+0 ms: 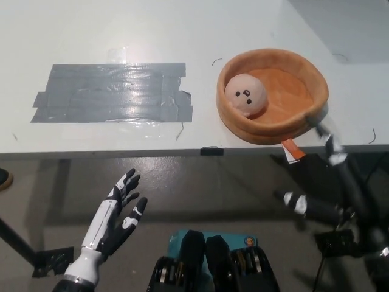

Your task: An emotional support dumpling is kept in a soft plate infront in the middle of the desk infront of the robot. The robot extends its right arm to pick up the dumpling and hands it to a person

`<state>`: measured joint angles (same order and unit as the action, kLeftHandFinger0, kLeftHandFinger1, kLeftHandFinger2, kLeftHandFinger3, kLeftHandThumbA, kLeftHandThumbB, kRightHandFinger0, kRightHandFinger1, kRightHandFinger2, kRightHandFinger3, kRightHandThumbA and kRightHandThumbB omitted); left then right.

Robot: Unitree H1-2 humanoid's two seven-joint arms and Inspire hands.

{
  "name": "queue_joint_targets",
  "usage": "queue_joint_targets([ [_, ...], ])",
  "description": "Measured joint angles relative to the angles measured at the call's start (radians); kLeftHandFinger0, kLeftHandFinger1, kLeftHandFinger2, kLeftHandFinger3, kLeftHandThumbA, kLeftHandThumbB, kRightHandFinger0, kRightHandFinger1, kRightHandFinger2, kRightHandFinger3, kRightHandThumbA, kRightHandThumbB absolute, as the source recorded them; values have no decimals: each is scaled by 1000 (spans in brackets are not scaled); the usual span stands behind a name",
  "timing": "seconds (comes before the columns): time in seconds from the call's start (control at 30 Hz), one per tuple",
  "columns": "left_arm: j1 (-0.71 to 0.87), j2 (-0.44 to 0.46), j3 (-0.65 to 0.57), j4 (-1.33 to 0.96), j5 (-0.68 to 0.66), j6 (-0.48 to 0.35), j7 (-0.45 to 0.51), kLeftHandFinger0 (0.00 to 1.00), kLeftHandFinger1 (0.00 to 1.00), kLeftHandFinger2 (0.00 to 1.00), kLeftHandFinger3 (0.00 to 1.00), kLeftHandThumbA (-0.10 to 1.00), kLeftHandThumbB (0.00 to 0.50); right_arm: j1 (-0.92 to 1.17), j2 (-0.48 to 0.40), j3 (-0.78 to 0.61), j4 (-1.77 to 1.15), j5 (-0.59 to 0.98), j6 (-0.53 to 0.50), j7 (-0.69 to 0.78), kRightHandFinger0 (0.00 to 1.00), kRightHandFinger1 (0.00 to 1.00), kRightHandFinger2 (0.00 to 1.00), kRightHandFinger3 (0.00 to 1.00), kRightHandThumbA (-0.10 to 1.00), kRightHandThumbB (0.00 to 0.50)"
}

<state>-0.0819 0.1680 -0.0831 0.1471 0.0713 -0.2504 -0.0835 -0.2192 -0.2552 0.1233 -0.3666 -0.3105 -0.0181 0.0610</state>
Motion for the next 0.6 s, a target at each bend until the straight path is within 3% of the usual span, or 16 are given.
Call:
queue_joint_targets([
  [0.07,4,0,-1,0,1,0,0,941,1000,1000,1000,730,289,-74,-34,-3,-12,0,38,26,1000,1000,1000,1000,979,314],
  [0.17,4,0,-1,0,2,0,0,937,1000,1000,1000,725,286,-215,-82,4,17,2,100,77,1000,1000,1000,1000,993,372],
  [0.3,4,0,-2,0,2,1,0,936,1000,1000,1000,716,299,-378,-119,33,125,4,170,140,1000,1000,1000,1000,966,355],
  [0.4,3,0,-2,0,2,2,0,944,1000,1000,1000,733,298,-503,-128,71,267,5,208,189,1000,1000,1000,1000,955,410],
  [0.5,3,0,-2,0,3,2,0,945,1000,1000,1000,729,296,-604,-126,107,423,5,237,230,1000,1000,1000,1000,893,405],
  [0.6,3,0,-2,0,3,2,0,932,1000,1000,1000,727,298,-691,-113,139,584,6,268,268,1000,1000,1000,1000,911,434],
])
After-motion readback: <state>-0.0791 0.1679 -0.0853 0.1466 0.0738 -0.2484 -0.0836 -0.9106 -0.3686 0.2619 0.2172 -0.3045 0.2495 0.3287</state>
